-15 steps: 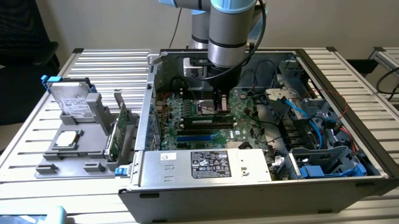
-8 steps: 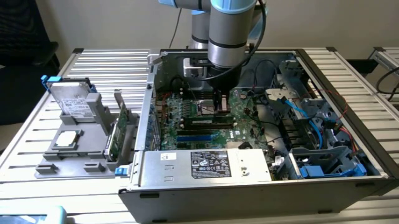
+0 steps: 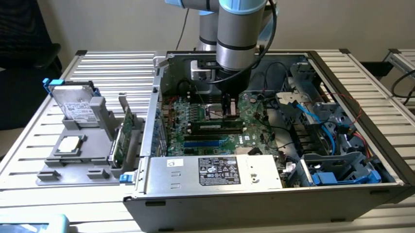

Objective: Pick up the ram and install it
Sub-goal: 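Insert the ram into the slot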

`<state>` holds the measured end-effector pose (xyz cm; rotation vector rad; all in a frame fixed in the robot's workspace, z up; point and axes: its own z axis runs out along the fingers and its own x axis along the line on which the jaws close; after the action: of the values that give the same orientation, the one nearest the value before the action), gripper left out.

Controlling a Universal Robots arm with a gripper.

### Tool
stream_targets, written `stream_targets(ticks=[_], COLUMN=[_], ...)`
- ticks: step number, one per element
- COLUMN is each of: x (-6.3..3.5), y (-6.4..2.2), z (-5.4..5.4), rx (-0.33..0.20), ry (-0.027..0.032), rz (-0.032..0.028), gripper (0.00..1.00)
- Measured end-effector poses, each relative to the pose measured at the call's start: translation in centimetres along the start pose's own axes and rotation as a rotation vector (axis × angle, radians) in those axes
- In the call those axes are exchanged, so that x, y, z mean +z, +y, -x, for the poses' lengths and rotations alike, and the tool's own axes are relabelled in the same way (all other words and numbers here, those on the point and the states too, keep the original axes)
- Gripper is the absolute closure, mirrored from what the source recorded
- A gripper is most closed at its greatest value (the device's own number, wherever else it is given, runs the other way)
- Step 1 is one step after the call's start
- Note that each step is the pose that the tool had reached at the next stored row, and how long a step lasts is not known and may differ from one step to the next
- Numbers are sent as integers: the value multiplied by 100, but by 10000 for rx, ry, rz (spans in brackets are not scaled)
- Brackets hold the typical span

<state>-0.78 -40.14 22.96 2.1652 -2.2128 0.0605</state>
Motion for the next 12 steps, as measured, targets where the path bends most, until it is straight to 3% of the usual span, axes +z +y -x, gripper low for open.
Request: stream_targets(ticks=[12], x=[2], y=[0], z=[-6], rx=[49], ry=[8], rz=[4], gripper=[88])
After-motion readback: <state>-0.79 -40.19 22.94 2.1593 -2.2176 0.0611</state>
